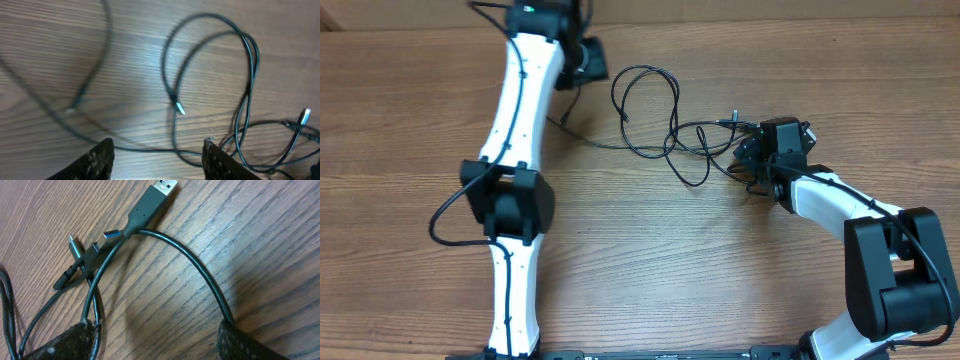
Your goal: Untangle cables
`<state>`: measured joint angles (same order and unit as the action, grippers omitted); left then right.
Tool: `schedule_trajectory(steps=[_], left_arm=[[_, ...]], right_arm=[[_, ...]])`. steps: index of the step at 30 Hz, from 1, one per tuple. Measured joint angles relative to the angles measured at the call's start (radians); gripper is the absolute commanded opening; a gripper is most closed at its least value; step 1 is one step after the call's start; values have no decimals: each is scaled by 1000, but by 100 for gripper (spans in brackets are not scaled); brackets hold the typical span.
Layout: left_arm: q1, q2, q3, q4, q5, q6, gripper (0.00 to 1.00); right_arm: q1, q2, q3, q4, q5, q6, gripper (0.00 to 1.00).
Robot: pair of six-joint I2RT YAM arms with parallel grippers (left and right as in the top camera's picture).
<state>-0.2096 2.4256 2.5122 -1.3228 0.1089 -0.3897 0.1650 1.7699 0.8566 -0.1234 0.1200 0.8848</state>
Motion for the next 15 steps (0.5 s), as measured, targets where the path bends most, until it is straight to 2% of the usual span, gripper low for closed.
schedule_trajectory(steps=[2,4,10,15], left_arm=[[-27,0,-52,32,0,-5,47],[-52,0,-104,70,0,-6,43],[-121,0,-194,162,35,-12,39],[-187,0,-243,245,69,-80,34]], right_arm=[[0,0,0,0,-1,1,79],[0,0,1,0,-2,0,79],[0,-1,1,2,-5,0,80],[0,-1,1,1,-5,0,80]])
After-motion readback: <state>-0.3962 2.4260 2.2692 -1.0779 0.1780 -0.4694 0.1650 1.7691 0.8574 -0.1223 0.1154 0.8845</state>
